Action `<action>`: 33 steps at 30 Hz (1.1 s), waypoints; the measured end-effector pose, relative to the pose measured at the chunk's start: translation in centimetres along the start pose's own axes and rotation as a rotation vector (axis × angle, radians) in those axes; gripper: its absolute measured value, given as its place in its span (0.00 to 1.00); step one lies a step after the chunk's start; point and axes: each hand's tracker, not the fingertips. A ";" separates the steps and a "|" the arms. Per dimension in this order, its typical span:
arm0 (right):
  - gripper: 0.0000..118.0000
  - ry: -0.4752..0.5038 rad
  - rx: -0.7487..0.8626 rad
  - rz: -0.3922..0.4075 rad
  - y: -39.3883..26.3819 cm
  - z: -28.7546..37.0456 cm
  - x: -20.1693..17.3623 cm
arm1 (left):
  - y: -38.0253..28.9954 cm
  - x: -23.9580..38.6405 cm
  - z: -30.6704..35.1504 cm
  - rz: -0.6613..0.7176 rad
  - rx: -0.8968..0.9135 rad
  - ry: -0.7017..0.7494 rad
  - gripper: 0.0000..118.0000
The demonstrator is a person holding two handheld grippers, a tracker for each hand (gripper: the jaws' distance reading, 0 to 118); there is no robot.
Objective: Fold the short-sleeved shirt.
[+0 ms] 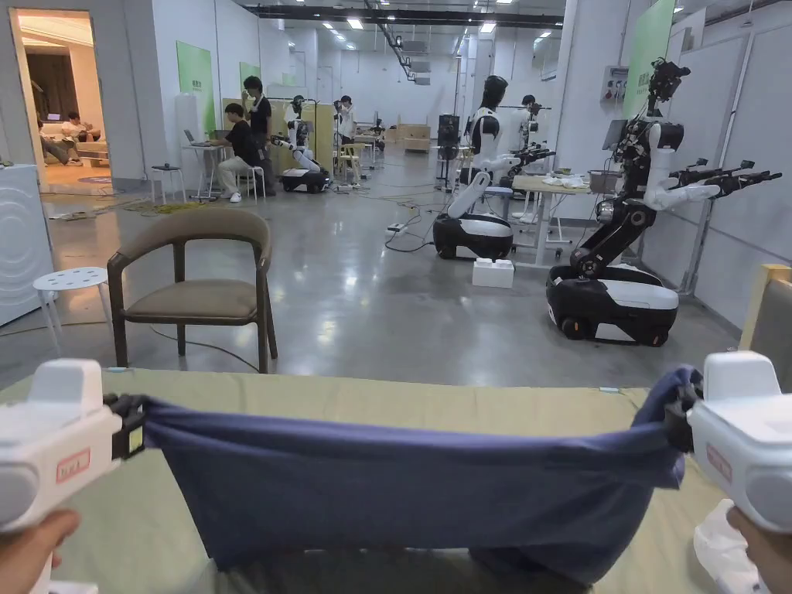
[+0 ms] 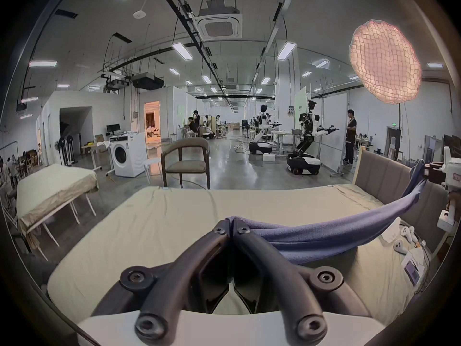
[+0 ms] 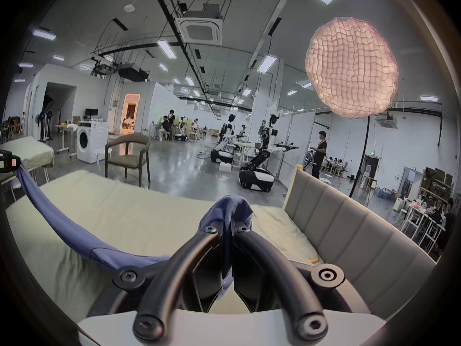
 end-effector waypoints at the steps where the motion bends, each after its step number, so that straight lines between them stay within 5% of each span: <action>1: 0.03 -0.001 -0.007 0.004 -1.3 1.0 -0.1 | -1.4 -0.1 1.2 0.007 -0.002 -0.004 0.00; 16: 0.03 0.031 -0.230 0.054 -10.9 11.8 -0.9 | -13.2 -1.7 11.6 0.061 -0.233 -0.031 0.00; 25: 0.03 0.092 -0.550 0.089 -20.8 10.3 -2.6 | -21.7 -0.3 8.7 0.017 -0.594 -0.063 0.00; 33: 0.06 0.097 -0.745 0.077 -28.6 8.0 -3.7 | -27.0 1.7 5.3 0.019 -0.733 -0.007 0.00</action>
